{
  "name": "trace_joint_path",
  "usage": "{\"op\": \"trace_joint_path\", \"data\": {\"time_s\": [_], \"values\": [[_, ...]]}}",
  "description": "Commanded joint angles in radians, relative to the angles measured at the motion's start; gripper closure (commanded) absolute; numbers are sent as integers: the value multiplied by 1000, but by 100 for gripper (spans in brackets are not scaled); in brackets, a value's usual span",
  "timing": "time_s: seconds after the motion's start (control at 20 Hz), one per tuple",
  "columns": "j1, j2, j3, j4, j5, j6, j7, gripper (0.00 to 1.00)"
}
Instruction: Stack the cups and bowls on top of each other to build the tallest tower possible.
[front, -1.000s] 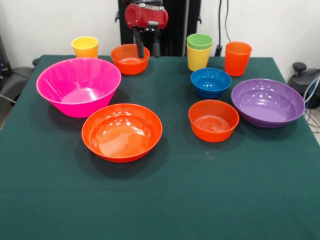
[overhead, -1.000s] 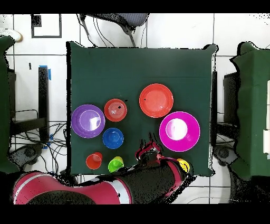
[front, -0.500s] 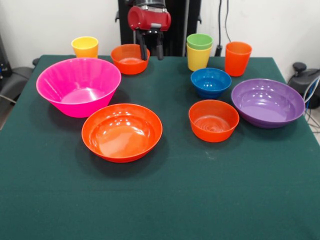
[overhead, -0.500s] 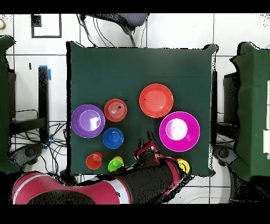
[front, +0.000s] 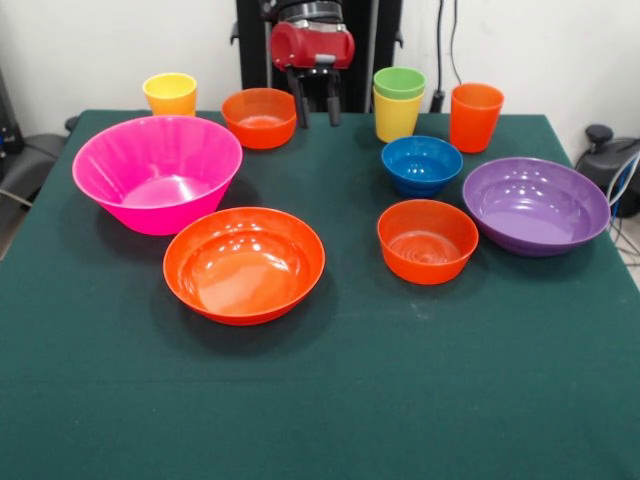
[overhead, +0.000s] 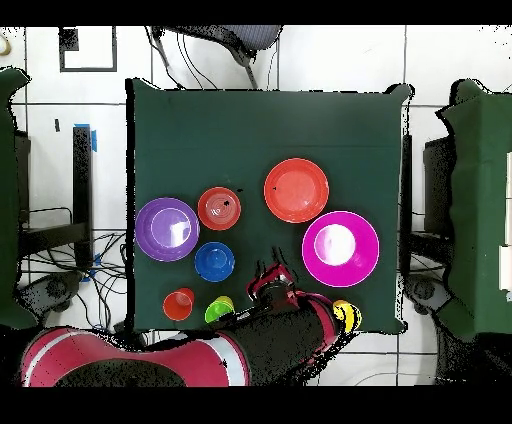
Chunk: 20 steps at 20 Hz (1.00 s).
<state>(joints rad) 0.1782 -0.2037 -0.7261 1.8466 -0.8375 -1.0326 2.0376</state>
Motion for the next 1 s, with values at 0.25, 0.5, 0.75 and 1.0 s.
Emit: {"op": "trace_joint_path", "data": {"time_s": [0.25, 0.5, 0.75, 1.0], "values": [[-9, -19, 210, -25, -39, 93, 140, 0], [-9, -25, 223, -13, -39, 89, 131, 0], [10, -35, 236, 13, 2, 93, 118, 0], [11, -36, 236, 18, 14, 88, 100, 0]]}}
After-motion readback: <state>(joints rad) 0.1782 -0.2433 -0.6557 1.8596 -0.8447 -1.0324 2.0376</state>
